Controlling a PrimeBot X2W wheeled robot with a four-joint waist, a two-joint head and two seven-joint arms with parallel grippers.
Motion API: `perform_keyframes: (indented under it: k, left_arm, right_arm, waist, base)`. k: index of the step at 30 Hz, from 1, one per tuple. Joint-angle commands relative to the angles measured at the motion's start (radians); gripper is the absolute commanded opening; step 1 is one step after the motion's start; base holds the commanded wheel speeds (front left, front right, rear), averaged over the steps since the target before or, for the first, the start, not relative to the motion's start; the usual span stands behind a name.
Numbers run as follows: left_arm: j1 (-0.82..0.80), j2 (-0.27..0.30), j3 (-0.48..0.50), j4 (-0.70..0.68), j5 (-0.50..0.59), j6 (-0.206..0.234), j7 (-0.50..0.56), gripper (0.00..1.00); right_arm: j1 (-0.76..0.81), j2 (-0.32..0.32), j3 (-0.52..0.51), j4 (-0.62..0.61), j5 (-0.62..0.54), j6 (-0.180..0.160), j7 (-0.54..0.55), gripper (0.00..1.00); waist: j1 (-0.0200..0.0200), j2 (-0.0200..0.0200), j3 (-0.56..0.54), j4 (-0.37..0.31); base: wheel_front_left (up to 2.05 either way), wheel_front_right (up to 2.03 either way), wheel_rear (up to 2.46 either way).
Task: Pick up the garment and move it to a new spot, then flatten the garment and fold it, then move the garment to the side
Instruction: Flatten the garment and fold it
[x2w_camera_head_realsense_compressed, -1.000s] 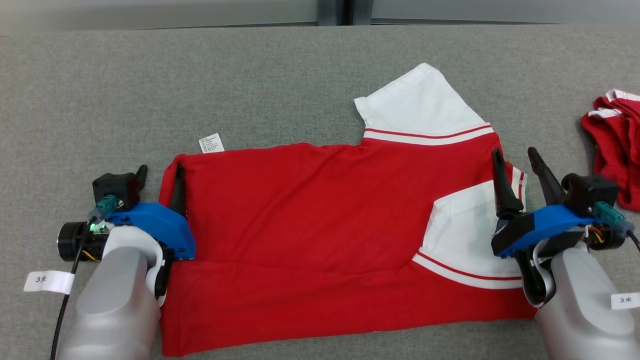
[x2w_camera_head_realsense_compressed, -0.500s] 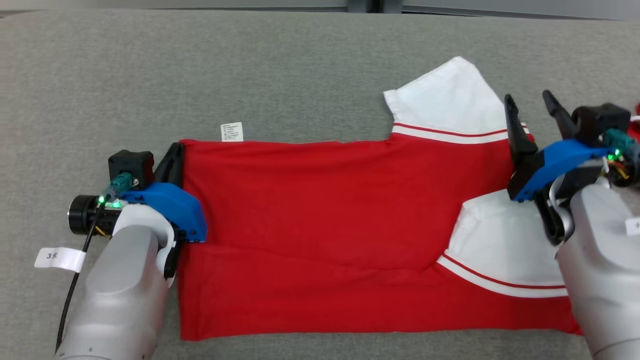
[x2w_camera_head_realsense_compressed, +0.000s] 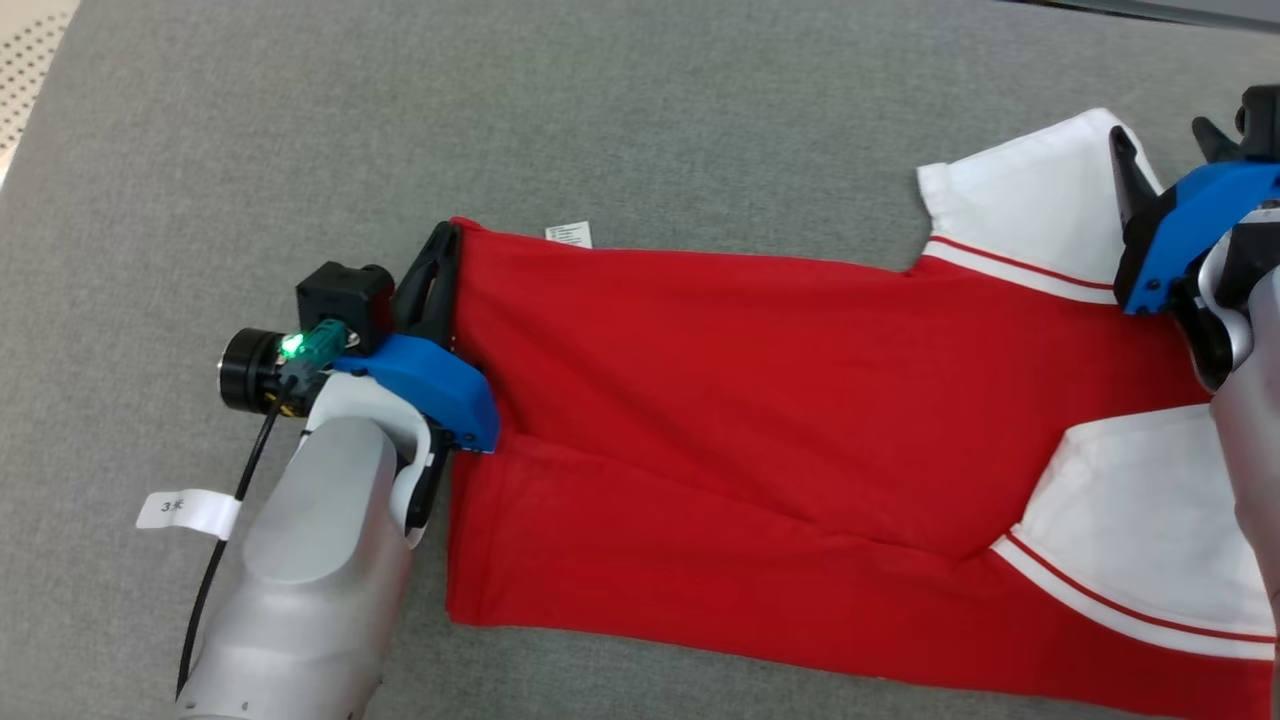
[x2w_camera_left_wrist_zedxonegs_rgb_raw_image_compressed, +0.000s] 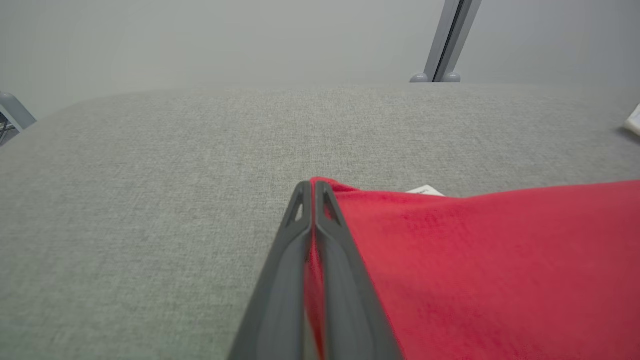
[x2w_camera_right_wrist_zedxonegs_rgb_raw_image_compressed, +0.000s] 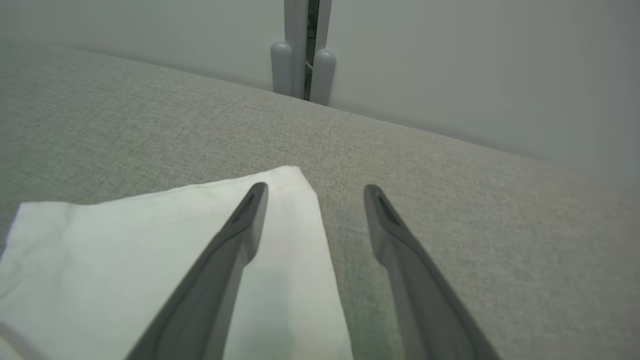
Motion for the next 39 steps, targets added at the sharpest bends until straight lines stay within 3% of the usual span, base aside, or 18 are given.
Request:
perform_keyframes:
  k: [1, 9, 11, 22, 29, 39]
  left_arm:
    - [-0.004, -0.007, -0.006, -0.014, 0.005, -0.006, -0.004, 0.00]
    - [-0.024, -0.021, -0.031, -0.037, -0.005, -0.009, -0.004, 0.00]
    - [-0.024, -0.023, -0.034, -0.040, -0.011, -0.010, -0.004, 0.00]
    - [-0.001, -0.011, 0.023, -0.105, 0.005, 0.006, -0.005, 0.00]
    - [0.054, 0.000, 0.080, -0.160, 0.026, 0.021, -0.004, 0.00]
    - [0.242, -0.010, 0.144, -0.147, 0.033, 0.025, -0.004, 0.00]
  right_arm:
    - [-0.033, -0.019, -0.003, 0.023, -0.017, 0.000, 0.015, 1.00]
    - [-0.094, -0.022, -0.052, 0.102, -0.034, 0.000, 0.059, 1.00]
    - [-0.098, -0.006, -0.045, 0.115, -0.041, 0.000, 0.051, 0.00]
    - [-0.096, 0.012, -0.172, 0.010, -0.131, 0.000, -0.240, 0.00]
    - [0.023, 0.089, -0.234, -0.155, -0.107, 0.000, -0.257, 0.00]
    - [0.414, 0.114, -0.146, -0.350, 0.080, 0.000, -0.257, 0.00]
  waist:
    - [-0.0001, 0.0000, 0.028, 0.031]
    - [-0.0001, 0.0000, 0.060, 0.062]
    - [-0.0001, 0.0000, 0.065, 0.063]
    - [-0.0001, 0.0000, 0.039, 0.012]
    - [-0.0001, 0.0000, -0.021, -0.038]
    - [-0.0001, 0.0000, -0.164, -0.095]
  base:
    - [0.00, 0.00, 0.00]
    - [0.00, 0.00, 0.00]
    - [0.00, 0.00, 0.00]
    - [0.00, 0.00, 0.00]
    - [0.00, 0.00, 0.00]
    - [0.00, 0.00, 0.00]
